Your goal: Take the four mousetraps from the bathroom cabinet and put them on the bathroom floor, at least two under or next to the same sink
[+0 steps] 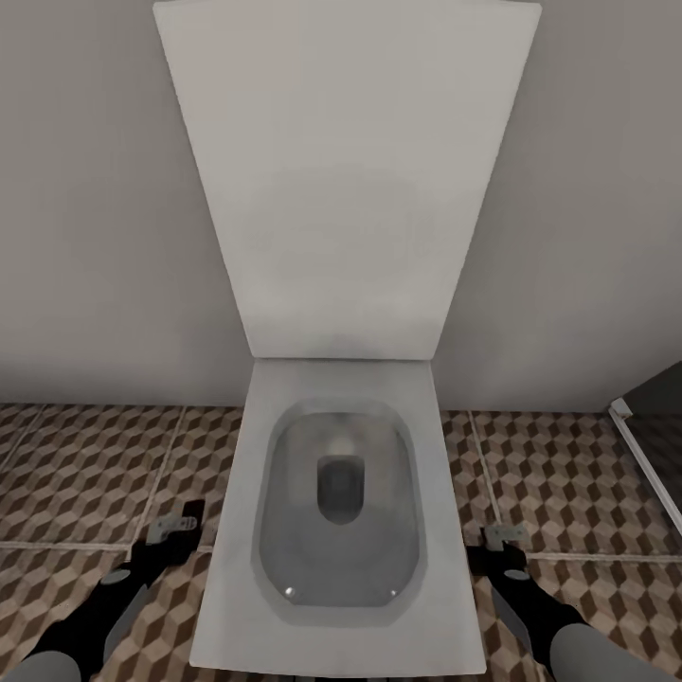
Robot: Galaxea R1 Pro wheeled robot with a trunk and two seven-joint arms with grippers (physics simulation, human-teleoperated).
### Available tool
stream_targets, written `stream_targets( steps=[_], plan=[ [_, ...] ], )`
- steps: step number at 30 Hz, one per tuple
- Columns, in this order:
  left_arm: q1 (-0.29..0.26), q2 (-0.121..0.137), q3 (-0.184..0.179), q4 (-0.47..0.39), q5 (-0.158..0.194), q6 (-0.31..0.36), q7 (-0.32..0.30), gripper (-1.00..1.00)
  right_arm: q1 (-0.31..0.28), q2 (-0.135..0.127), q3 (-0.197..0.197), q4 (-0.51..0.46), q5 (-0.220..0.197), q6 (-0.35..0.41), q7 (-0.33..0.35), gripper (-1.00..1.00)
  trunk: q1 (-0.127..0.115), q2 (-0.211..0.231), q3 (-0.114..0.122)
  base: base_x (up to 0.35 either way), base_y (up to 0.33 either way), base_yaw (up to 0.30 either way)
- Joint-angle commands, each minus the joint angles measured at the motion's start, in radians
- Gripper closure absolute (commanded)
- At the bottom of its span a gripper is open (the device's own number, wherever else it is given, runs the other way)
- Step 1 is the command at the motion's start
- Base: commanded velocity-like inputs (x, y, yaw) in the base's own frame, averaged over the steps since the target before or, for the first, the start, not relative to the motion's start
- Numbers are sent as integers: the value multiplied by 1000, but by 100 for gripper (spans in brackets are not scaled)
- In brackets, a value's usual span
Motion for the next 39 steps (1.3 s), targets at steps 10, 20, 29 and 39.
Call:
stream_targets(
  steps=[10,20,29,39],
  plan=[
    [0,7,-5,90,-7,-87,0,100,-1,0,8,15,-12,-20,-3,100,0,0,-1,0,0,0],
    [0,9,-6,101,-8,-94,-2,100,-1,1,8,16,-13,-21,-3,100,0,0,-1,0,0,0],
    [0,9,-6,133,-8,-93,-3,100,-1,2,10,69,-14,-29,-2,100,0,0,-1,0,0,0],
    [0,6,-7,184,-9,-91,-2,100,-2,14,11,114,-14,-60,0,100,0,0,-1,0,0,0]
  ],
)
